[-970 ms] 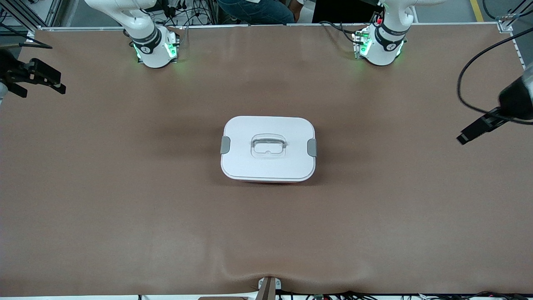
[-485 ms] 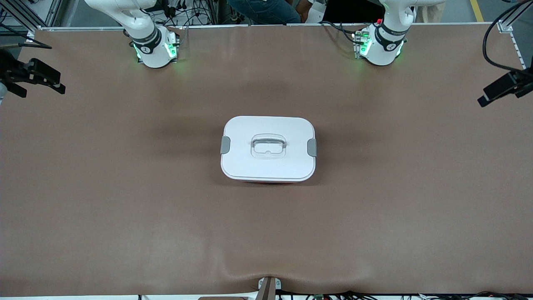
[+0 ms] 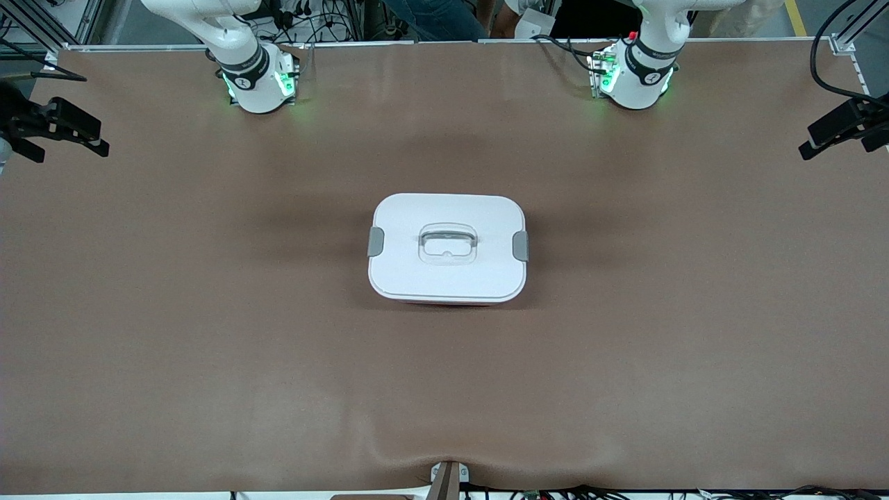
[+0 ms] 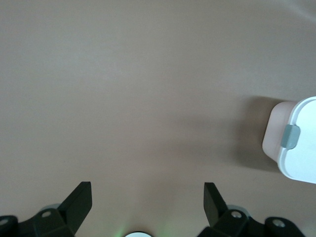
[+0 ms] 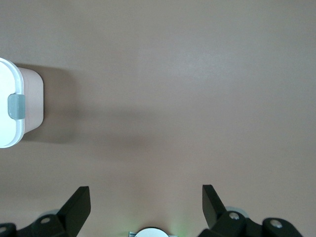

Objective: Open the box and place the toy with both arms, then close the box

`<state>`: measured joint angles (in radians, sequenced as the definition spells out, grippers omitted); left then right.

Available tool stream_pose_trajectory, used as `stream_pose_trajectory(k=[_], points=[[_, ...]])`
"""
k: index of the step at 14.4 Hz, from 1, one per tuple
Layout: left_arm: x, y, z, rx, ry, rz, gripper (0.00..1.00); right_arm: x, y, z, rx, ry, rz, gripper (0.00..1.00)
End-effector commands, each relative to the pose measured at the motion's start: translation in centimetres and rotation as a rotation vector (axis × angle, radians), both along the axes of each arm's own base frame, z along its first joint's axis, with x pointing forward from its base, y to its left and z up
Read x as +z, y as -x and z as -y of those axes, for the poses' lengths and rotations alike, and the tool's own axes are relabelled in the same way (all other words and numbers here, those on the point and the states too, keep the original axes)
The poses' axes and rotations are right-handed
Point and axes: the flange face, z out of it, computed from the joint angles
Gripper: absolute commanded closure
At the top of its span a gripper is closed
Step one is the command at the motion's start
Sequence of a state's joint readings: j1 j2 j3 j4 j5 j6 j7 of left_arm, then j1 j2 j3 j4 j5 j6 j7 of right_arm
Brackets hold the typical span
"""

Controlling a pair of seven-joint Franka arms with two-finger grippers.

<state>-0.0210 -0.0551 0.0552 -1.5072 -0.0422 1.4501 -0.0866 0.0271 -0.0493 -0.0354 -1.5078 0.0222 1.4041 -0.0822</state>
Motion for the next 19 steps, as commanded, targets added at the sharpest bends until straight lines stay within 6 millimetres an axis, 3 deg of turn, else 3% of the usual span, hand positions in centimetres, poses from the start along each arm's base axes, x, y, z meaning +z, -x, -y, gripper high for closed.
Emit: stream_pose_trajectory(k=[1,4,8,12,19], points=[[-0.4,0.5,0.4,-0.044,0.001,-0.015,0.0,0.5,0.0,-0.2,-0.002,0.015,0.011,0.0],[-0.9,0.2,0.6,-0.137,-0.018,-0.019,0.0,0.5,0.0,-0.2,-0.001,0.015,0.011,0.0],[-1.1,0.1,1.0,-0.128,-0.018,-0.021,0.0,0.5,0.0,-0.2,-0.001,0.015,0.011,0.0],[-0.5,0.4,3.9,-0.107,-0.021,-0.014,0.0,0.5,0.0,-0.2,-0.001,0.015,0.011,0.0],[-1.9,-0.5,3.5,-0.098,-0.016,-0.04,0.0,0.5,0.0,-0.2,-0.001,0.015,0.01,0.0]])
